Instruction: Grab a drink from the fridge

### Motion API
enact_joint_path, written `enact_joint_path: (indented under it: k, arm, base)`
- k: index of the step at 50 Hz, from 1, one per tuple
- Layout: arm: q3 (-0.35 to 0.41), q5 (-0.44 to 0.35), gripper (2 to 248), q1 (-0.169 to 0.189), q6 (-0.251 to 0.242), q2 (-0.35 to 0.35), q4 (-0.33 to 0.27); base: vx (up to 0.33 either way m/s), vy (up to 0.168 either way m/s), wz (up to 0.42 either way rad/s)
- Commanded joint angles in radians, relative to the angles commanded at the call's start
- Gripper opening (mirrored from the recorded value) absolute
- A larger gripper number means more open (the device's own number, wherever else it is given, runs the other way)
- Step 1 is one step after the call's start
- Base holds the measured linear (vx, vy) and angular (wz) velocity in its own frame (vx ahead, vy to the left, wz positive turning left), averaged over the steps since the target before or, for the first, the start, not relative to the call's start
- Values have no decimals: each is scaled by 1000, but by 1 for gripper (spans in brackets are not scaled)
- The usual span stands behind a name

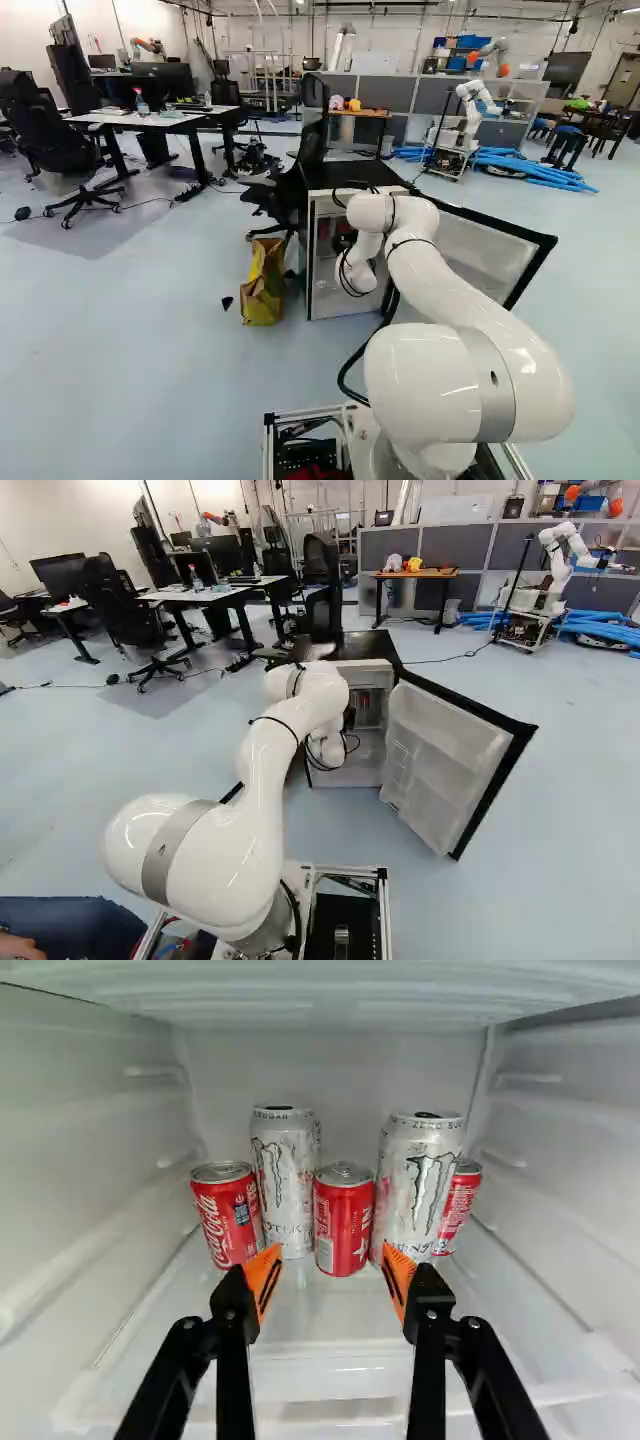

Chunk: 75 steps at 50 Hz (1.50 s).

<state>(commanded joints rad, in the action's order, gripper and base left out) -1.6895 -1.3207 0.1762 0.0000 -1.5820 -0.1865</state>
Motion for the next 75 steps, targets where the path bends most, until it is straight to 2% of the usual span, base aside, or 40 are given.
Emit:
enact_joint_path:
  k: [19, 75]
  arm:
    - [-60, 21, 156, -2, 0, -33, 0]
    - [-266, 21, 156, -9, 0, -150, 0]
  base:
    - [0, 0, 0]
    - [0, 0, 0]
